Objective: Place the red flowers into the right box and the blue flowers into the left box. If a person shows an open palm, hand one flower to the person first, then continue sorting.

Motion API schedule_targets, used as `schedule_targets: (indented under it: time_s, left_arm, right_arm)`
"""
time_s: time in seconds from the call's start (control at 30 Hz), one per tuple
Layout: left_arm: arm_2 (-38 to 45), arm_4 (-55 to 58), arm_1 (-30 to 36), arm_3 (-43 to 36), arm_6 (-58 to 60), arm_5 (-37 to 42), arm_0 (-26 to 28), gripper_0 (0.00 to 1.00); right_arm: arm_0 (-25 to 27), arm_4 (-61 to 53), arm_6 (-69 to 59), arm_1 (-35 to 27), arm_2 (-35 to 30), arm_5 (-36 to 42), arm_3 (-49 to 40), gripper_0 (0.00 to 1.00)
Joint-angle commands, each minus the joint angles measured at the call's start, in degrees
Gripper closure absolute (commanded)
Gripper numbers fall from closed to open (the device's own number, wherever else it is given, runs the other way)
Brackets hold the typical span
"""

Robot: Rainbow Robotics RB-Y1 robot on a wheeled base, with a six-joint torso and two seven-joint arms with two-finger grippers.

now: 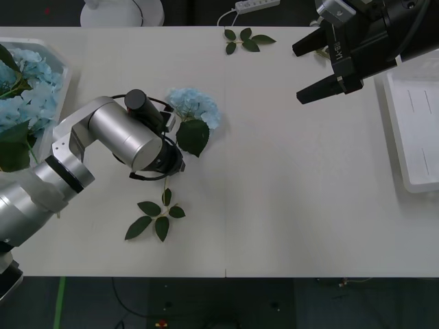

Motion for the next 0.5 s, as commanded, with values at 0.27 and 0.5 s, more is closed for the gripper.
schedule_targets:
  time_s: [0.27,0.5]
  left_arm:
    - [-3.93,4.03,-3.55,12.35,-7.10,-5.31,-6.69,0.00]
    - [-3.93,4.56,-3.55,14.29,-9.47,-6.19,-6.77,0.00]
  right_arm:
    - [-2.98,0.05,0.56,-1.70,-0.14,-0.42,-1.16,0.00]
    - [-2.98,0.05,0.56,-1.70,-0.14,-0.42,-1.16,0.00]
